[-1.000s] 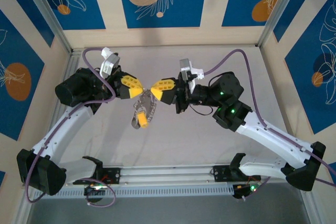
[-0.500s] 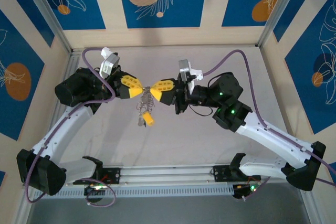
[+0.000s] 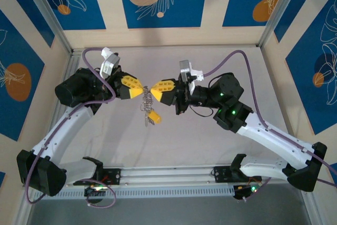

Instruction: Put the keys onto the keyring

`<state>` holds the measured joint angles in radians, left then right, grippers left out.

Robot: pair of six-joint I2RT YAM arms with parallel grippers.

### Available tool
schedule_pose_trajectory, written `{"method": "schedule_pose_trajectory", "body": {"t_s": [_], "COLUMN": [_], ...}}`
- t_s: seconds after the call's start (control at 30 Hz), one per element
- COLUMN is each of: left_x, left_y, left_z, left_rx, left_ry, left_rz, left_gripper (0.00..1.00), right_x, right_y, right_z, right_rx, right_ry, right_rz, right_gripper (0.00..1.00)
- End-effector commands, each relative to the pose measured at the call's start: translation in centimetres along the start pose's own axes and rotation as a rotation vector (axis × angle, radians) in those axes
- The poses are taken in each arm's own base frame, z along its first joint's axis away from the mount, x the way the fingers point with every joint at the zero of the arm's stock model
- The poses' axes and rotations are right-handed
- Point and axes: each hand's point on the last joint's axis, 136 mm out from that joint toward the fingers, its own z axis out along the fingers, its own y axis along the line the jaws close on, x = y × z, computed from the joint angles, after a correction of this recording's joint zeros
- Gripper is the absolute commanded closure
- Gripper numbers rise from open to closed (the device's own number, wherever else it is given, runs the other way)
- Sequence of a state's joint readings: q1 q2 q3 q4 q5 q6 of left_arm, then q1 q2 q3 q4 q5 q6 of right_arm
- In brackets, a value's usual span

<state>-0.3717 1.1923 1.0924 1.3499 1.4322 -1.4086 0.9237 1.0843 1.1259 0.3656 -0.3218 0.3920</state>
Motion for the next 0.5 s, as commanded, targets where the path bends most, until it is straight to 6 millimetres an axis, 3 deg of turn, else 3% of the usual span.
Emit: {"method": "schedule_pose_trajectory", "body": {"t_s": [0.0, 0.47], "left_x": [-1.55, -1.67], "left_y": [-2.13, -2.18], "left_z": [0.23, 0.26], "left_rx": [0.015, 0.016], "left_ry": [-0.026, -0.027], "left_rz": [0.091, 0.096], "left_gripper": [1.0, 1.0], "right_x": [-1.7, -1.31], "right_y": [0.66, 0.4], "right_z": [-0.45, 0.22], "right_rx": [0.013, -0.002], "right_ry": [-0.043, -0.032], "right_rz": [-0.044, -0.028], "right_gripper": [1.0, 1.0]}}
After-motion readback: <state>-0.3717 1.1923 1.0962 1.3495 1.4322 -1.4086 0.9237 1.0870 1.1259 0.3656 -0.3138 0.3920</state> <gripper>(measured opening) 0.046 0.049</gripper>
